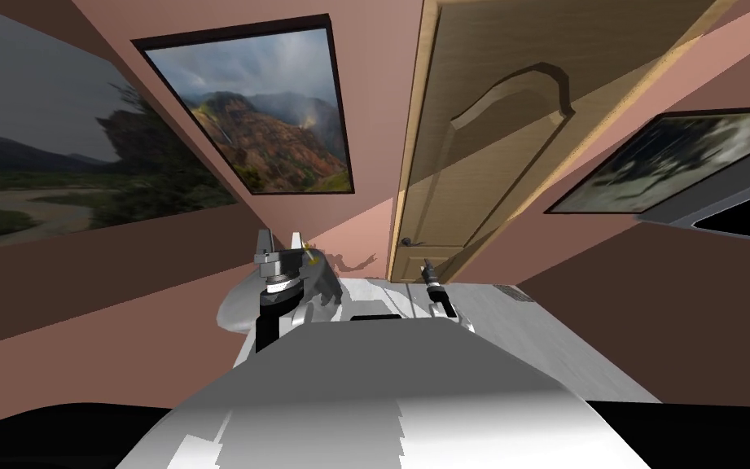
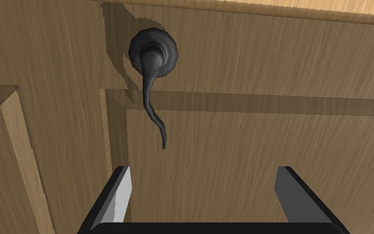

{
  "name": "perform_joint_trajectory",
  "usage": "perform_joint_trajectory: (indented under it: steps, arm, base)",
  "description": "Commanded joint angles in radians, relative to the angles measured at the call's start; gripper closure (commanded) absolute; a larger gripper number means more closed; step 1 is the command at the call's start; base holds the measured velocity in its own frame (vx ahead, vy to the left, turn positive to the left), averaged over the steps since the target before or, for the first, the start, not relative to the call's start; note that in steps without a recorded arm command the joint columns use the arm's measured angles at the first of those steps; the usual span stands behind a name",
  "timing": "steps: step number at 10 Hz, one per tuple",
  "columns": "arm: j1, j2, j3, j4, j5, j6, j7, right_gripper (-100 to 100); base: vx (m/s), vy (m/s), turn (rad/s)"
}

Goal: Pull the door open

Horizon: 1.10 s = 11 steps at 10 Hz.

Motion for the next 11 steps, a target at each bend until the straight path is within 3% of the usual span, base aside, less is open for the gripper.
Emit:
perform_joint_trajectory:
  steps: [1, 6, 8, 11]
  arm:
    - [-0.012, -0.005, 0.0, 0.03, -0.001, 0.0, 0.002, -100]
    - [-0.039, -0.024, -0.001, 0.12, -0.003, 0.001, 0.005, -100]
    - [-0.038, -0.023, -0.001, 0.117, -0.003, 0.005, 0.006, -100]
    - [-0.052, -0.052, -0.043, 0.18, -0.023, -0.019, -0.009, -100]
  base:
    - [0.152, -0.001, 0.035]
    - [0.14, -0.003, 0.04]
    - [0.116, -0.019, 0.021]
    - [0.144, -0.029, 0.182]
